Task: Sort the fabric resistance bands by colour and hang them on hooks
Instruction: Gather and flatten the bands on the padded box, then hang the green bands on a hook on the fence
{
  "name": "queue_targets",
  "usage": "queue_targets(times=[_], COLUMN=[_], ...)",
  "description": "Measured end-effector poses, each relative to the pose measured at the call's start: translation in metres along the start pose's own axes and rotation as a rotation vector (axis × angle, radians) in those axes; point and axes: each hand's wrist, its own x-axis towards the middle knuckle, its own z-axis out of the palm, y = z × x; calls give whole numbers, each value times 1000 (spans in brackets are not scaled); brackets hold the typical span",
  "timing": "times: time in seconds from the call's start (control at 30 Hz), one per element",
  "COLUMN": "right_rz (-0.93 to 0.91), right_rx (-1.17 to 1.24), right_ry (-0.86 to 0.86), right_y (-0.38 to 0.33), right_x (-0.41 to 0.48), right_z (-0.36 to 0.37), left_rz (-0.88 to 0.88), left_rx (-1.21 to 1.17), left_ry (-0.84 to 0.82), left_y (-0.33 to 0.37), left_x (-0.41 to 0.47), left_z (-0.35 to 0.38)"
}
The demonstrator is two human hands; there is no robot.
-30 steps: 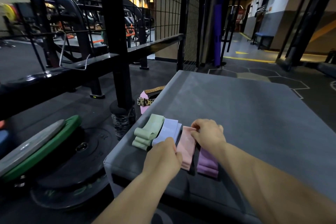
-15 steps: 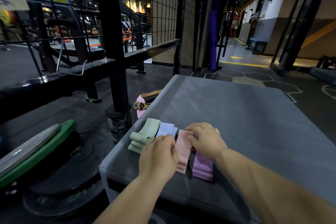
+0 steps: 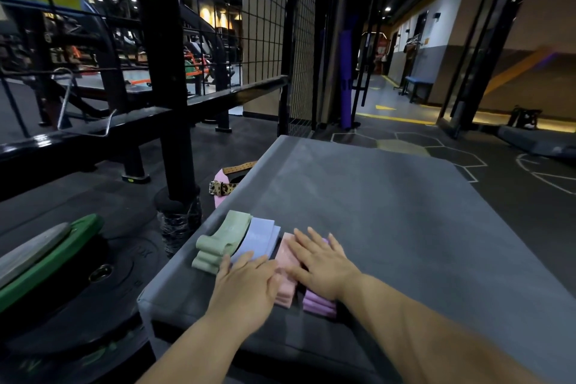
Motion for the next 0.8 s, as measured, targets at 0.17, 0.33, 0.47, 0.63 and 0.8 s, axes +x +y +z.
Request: queue_targets(times=[0.17, 0.33, 0.47, 0.63, 0.8], right_rz=[4, 4, 15, 25, 42], right_rx=[12, 13, -33, -122, -214], right_ry=[-13, -63, -104, -142, -148], right_y=[1, -1, -2, -5, -10], right_x=[1, 2, 2, 3, 1], right_z=[2, -3, -7, -13, -18], left_rz=[21, 71, 93, 111, 113], left_rx=[17, -1, 43, 122, 51], left_ry=[-31, 5, 33, 81, 45], left_y=[-1, -2, -5, -10, -10], left_x=[-4, -4, -10, -8, -9], left_z=[1, 2, 1, 15, 14])
